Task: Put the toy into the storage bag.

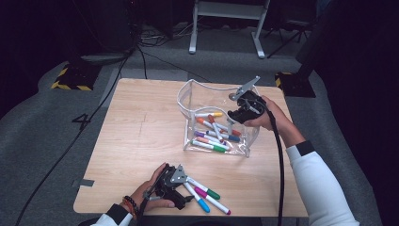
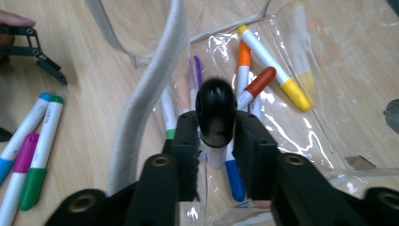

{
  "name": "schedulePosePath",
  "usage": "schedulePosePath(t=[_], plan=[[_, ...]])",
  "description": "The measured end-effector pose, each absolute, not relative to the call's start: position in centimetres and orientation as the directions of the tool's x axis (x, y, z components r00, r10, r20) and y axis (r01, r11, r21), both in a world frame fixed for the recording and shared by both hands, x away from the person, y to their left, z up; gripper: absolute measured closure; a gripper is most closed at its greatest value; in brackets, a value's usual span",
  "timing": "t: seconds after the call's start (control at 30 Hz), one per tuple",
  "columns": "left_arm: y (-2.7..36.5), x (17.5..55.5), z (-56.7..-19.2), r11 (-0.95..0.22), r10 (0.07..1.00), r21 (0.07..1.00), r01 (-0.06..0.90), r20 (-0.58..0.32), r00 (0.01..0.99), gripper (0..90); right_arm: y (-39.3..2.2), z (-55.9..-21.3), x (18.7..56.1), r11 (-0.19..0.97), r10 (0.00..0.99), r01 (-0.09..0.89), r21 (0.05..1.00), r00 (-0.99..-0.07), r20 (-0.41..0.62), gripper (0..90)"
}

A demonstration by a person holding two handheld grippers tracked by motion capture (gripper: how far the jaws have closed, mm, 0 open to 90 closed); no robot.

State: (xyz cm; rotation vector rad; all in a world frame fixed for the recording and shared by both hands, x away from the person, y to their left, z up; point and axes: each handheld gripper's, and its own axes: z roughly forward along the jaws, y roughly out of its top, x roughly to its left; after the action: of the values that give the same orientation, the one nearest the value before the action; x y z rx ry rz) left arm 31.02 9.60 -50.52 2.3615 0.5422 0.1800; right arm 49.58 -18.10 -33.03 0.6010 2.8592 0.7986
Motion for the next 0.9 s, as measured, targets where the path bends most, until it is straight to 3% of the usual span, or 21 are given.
schedulePosePath(t=[0.4, 0.57, 0.9], plan=[[9.6, 31.0, -50.5, -0.670, 0.429, 0.664, 0.332, -0.019, 0.903, 1.1, -21.1, -31.0, 48.4, 0.616, 0.516, 0.311, 0.724, -0.854, -0.073, 44.7], [9.6, 31.0, -50.5, -0.670, 0.429, 0.664, 0.332, -0.019, 0.903, 1.0, -22.7, -29.8, 46.7, 0.542, 0.535, 0.269, 0.797, -0.841, -0.080, 40.3], [9.6, 31.0, -50.5, -0.670, 0.429, 0.664, 0.332, -0.019, 0.903, 1.0, -24.4, -29.1, 42.1, 0.494, 0.493, 0.180, 0.850, -0.864, -0.104, 37.1]])
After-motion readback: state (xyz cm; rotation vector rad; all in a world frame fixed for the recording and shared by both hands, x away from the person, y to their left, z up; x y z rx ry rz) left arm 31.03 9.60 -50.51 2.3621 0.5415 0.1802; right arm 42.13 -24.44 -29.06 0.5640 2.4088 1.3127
